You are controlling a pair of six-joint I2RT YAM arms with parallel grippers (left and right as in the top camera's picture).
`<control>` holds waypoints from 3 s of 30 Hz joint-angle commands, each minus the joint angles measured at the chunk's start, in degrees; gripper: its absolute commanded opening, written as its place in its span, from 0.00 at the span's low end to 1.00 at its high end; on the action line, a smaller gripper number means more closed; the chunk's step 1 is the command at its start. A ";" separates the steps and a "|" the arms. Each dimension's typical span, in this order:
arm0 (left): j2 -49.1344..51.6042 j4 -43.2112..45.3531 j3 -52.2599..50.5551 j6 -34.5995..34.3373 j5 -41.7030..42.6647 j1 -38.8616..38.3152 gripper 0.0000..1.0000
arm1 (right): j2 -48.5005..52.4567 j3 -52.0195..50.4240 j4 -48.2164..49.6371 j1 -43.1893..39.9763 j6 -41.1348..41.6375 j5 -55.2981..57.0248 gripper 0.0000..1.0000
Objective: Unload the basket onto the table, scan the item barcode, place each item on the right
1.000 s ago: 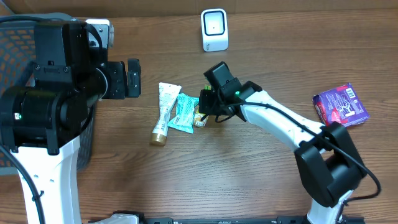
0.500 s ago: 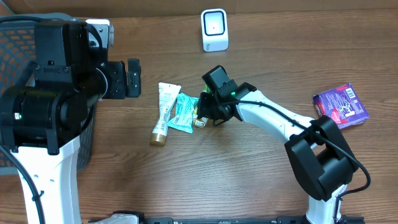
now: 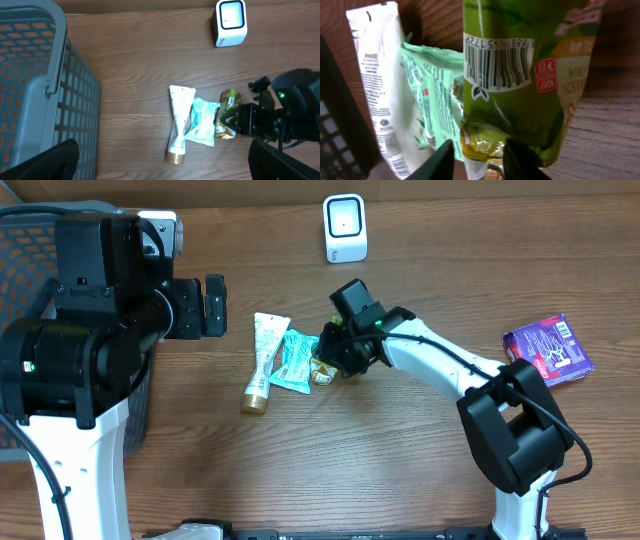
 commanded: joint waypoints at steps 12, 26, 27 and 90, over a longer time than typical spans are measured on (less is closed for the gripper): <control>-0.04 0.07 0.48 0.44 -0.13 0.46 1.00 | -8.57 0.31 -13.66 -3.91 -4.13 8.61 0.66; -0.04 0.07 0.48 0.46 -0.13 0.46 1.00 | -4.94 -8.28 -1.57 -2.43 -4.33 2.54 0.49; -0.04 0.07 0.48 0.44 -0.13 0.46 1.00 | -4.68 -8.28 -1.14 -1.70 -3.96 2.56 0.49; -0.04 0.09 0.48 0.44 -0.13 0.46 1.00 | -0.44 -13.64 -3.21 -19.69 -36.52 -24.85 0.57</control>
